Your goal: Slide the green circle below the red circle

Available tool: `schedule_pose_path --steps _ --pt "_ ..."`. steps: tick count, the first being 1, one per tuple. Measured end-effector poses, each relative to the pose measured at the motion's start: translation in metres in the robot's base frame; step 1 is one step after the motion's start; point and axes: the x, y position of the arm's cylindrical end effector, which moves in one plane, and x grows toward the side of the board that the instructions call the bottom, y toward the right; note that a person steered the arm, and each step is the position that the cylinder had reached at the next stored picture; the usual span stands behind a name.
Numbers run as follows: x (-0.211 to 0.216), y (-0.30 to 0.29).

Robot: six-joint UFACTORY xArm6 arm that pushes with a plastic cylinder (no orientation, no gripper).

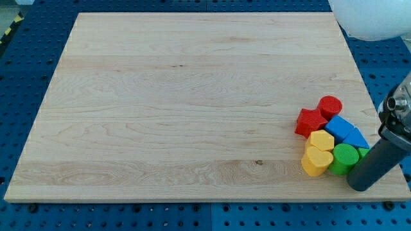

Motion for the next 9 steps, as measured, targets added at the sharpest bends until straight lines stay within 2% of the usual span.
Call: schedule_pose_path --steps 2,5,9 --pt "-0.006 0.000" --pt "-0.024 -0.035" --pt "-0.050 -0.038"
